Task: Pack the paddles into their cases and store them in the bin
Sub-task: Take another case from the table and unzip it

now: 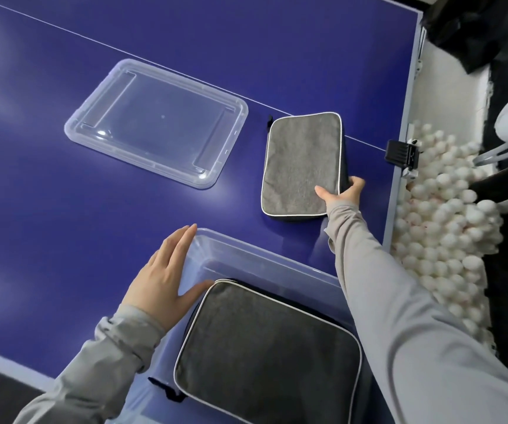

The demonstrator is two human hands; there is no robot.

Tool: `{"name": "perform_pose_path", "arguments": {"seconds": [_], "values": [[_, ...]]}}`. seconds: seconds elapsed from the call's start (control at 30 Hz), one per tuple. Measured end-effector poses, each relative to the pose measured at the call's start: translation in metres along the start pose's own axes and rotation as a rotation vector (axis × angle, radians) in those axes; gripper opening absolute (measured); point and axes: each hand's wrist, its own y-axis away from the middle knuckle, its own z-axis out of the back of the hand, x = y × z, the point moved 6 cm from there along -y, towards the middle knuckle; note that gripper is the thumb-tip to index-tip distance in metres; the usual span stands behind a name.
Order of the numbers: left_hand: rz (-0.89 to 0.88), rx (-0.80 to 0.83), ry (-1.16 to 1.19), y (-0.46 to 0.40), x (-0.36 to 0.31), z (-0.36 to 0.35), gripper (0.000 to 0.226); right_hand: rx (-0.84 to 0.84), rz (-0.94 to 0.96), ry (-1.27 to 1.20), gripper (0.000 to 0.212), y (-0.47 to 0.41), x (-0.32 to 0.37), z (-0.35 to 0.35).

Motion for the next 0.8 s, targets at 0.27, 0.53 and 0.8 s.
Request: {"name": "perform_pose_path", "arguments": {"seconds": [0.27, 0.53, 0.8], "values": [[0.041, 0.020, 0.006, 0.001, 0.005, -0.004, 0.092, -0.070, 0.115, -0.175, 0.053, 0.029, 0.041, 0.027], [0.096, -0.020, 0.103, 0.005, 0.006, 0.002, 0.061, -0.115, 0.214, -0.523, 0.050, 0.095, 0.100, 0.061], [0.415, -0.261, 1.042, 0.012, 0.028, 0.048, 0.029, 0.081, 0.117, -0.588, 0.046, 0.209, 0.097, 0.047]]}}
